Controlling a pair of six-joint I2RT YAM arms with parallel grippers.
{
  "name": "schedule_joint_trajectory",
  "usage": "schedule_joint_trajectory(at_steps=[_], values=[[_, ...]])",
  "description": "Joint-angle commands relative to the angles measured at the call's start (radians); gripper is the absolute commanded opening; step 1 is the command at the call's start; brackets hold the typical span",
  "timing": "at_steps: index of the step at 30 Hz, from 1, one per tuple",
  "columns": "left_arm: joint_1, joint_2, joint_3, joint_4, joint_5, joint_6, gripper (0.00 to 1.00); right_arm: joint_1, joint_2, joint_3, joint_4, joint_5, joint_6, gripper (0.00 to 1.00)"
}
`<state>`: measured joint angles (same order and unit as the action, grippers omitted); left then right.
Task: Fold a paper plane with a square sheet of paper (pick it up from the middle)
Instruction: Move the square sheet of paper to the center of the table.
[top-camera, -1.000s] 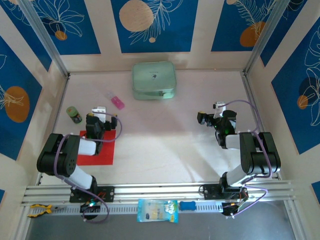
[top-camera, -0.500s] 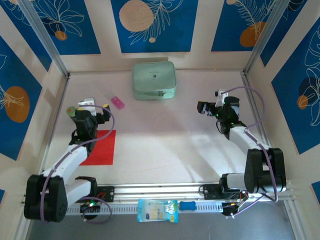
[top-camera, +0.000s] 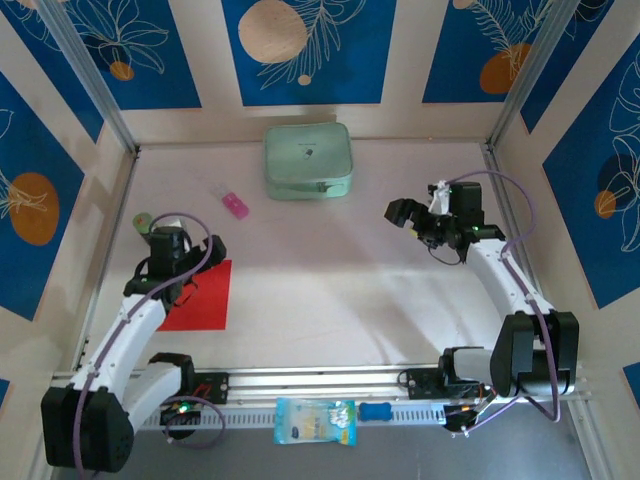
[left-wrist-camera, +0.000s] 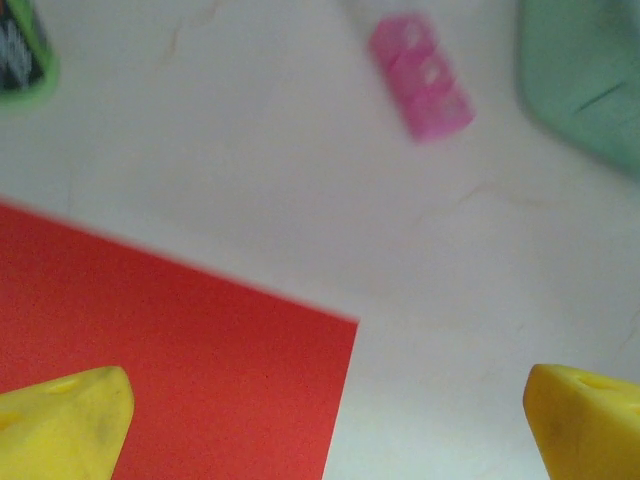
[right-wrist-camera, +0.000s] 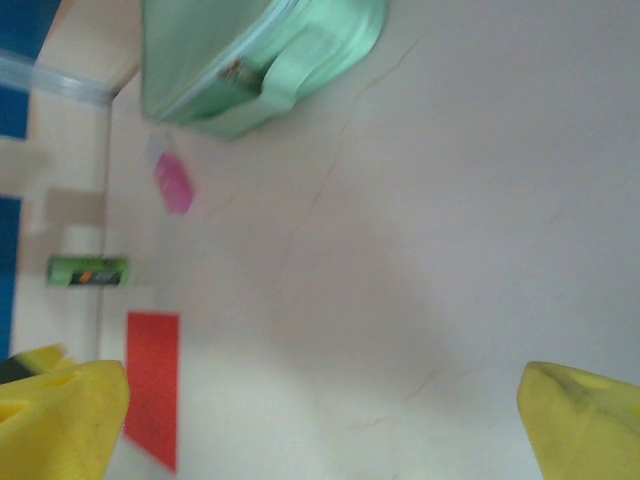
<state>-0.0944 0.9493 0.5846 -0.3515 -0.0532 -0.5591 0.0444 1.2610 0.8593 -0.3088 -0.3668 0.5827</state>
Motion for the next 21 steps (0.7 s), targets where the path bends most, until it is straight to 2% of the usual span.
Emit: schedule_joint_trajectory(at_steps=[1,9,21], values=[[0.009,0.036,0.03,-0.125,0.018,-0.064,1.0,0.038,-0.017,-0.035,-0.057,-0.137,0.049,1.0],[0.009,0.166,0.014,-0.106,0.101,-0.109,1.0,0.118,-0.055,-0.118,-0.037,-0.103,0.108,0.99],[0.004,0.251,-0.053,-0.065,0.218,-0.155,1.0,0.188,-0.089,-0.196,0.053,0.038,0.235,0.97]])
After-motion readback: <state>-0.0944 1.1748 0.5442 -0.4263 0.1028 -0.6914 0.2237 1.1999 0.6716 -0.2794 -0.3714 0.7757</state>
